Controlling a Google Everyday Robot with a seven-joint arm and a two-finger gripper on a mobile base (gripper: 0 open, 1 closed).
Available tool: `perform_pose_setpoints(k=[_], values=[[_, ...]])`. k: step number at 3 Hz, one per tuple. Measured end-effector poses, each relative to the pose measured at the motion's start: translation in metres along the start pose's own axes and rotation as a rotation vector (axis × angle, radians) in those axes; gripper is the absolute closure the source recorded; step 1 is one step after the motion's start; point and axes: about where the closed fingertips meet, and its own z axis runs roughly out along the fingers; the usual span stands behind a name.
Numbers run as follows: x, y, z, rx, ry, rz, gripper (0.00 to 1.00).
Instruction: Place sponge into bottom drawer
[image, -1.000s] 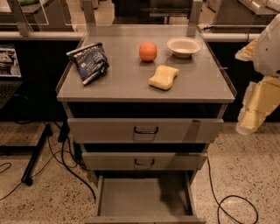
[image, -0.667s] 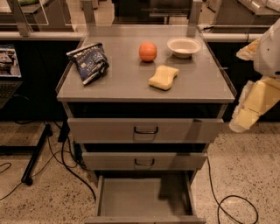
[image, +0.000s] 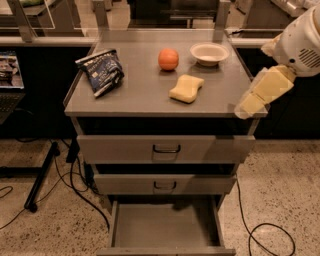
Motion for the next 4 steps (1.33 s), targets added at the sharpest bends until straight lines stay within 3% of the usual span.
perform_pose_setpoints(k=[1,3,4], values=[[-0.014,-0.017,0.019,-0.022,-0.024,0.048,0.0],[-0.013,-0.02,0.031,-0.023,-0.029,0.077,0.0],[-0.028,-0.027,0.061,-0.047,-0.046,0.081,0.0]])
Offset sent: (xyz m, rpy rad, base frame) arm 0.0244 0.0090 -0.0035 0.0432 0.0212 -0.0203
